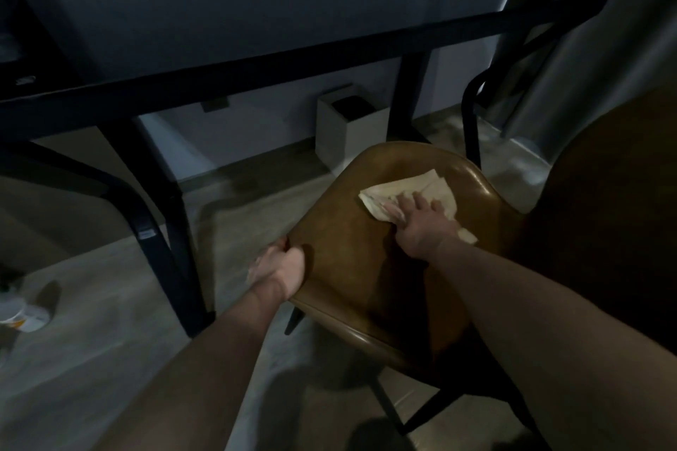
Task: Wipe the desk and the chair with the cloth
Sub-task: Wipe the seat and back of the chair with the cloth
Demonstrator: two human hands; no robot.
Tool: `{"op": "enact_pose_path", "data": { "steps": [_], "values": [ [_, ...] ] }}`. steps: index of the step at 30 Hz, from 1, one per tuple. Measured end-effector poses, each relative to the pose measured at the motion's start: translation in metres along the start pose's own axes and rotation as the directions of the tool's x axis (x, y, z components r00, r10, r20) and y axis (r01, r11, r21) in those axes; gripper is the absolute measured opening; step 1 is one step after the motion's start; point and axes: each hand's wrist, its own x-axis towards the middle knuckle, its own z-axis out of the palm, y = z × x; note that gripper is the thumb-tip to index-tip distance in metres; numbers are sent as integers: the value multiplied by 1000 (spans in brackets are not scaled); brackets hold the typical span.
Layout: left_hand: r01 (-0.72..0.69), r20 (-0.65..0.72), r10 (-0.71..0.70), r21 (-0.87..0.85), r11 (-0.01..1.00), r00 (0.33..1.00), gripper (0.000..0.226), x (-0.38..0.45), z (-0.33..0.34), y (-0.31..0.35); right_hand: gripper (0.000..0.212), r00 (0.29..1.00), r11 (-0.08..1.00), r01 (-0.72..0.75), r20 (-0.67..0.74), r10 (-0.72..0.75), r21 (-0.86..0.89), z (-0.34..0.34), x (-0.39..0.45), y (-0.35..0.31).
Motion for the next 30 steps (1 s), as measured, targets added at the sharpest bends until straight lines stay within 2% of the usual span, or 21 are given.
{"op": "enact_pose_path", "data": {
  "steps": [3,6,11,15,17,21,30],
  "values": [
    [-9,-9,9,0,1000,1000,87,-5,-3,1,75,999,1000,12,43,-12,6,9,-28,-5],
    [-21,-7,21,7,1000,1000,74,-9,-4,0,74,996,1000,22,88,-23,18,19,-54,-12],
    [-27,0,27,15,1000,1000,79,-14,-6,2,69,985,995,89,145,-95,50,37,-88,-15],
    [-7,-28,8,29,1000,1000,60,-8,-3,-1,73,973,990,132,187,-138,44,50,-93,-19],
    [-6,-25,7,36,999,1000,59,-5,-2,-2,68,965,986,164,203,-168,38,57,-101,-24],
    [-5,-18,6,42,999,1000,59,-3,-1,0,59,966,980,179,175,-193,93,58,-124,-28],
    [3,-26,-3,-8,1000,1000,64,5,-1,-3,65,971,981,162,162,-178,104,53,-115,-36]
  ]
}}
